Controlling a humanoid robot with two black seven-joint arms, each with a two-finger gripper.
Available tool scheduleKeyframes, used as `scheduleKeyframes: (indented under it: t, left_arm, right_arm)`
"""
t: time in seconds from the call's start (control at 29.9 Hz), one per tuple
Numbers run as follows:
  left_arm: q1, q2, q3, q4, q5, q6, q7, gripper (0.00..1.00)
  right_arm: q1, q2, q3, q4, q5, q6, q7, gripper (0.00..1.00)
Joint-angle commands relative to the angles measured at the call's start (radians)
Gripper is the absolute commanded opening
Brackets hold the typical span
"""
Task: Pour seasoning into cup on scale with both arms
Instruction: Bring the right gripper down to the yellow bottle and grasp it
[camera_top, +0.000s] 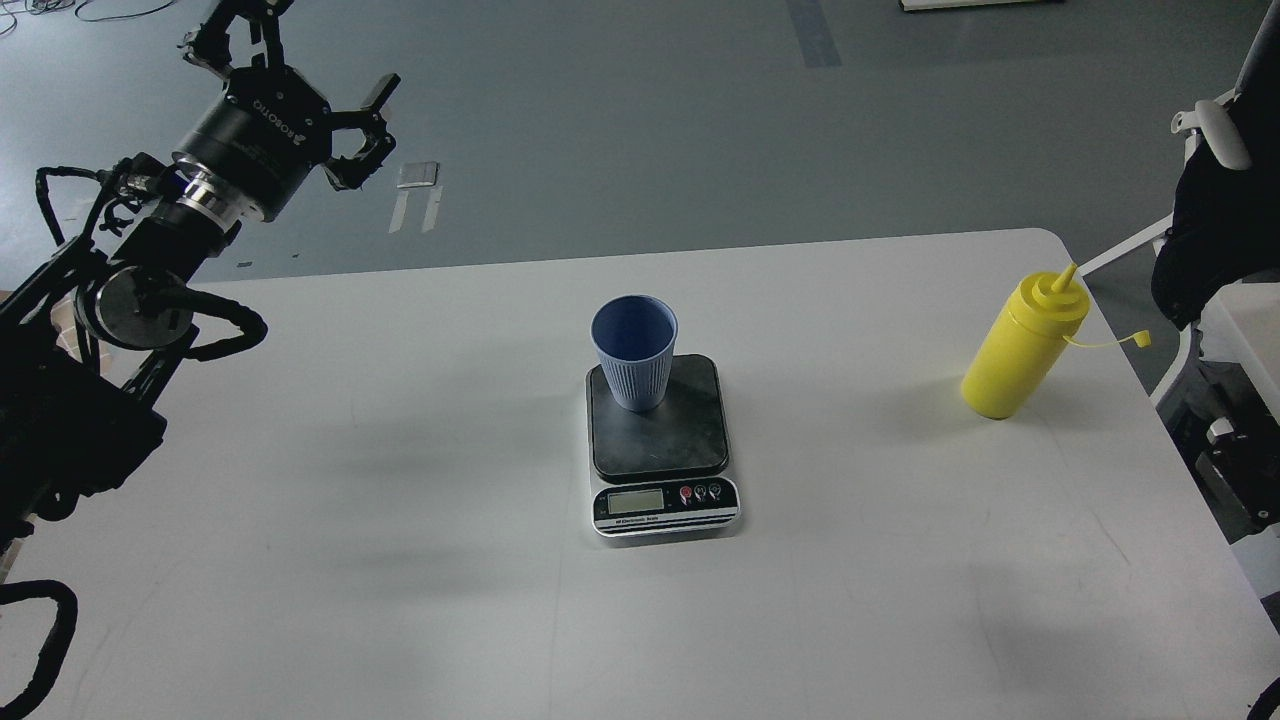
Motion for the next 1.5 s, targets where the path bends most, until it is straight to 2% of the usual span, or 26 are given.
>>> scheduleKeyframes:
  t: [0.0, 0.27, 0.77, 1.47]
  left_arm:
    - [0.002, 0.001, 0.0, 0.001, 0.0, 0.0, -0.002, 0.98]
    - [0.002, 0.001, 0.003, 0.001, 0.004, 0.0, -0.002, 0.98]
    - [0.0, -0.002, 0.006, 0.001, 0.008, 0.0, 0.0, 0.98]
    - [0.0, 0.0, 0.006, -0.001, 0.01, 0.0, 0.002, 0.98]
  right_arm:
    - [0.024, 0.007, -0.055, -0.02, -0.013, 0.0, -0.002, 0.99]
    - [0.159, 0.053, -0.126, -0.172, -0.02, 0.0, -0.002, 0.99]
    - [0.329, 0.187, -0.129, -0.358, -0.154, 0.0, -0.002, 0.99]
    - [0.53, 0.247, -0.172, -0.556, -0.152, 0.0, -0.001, 0.99]
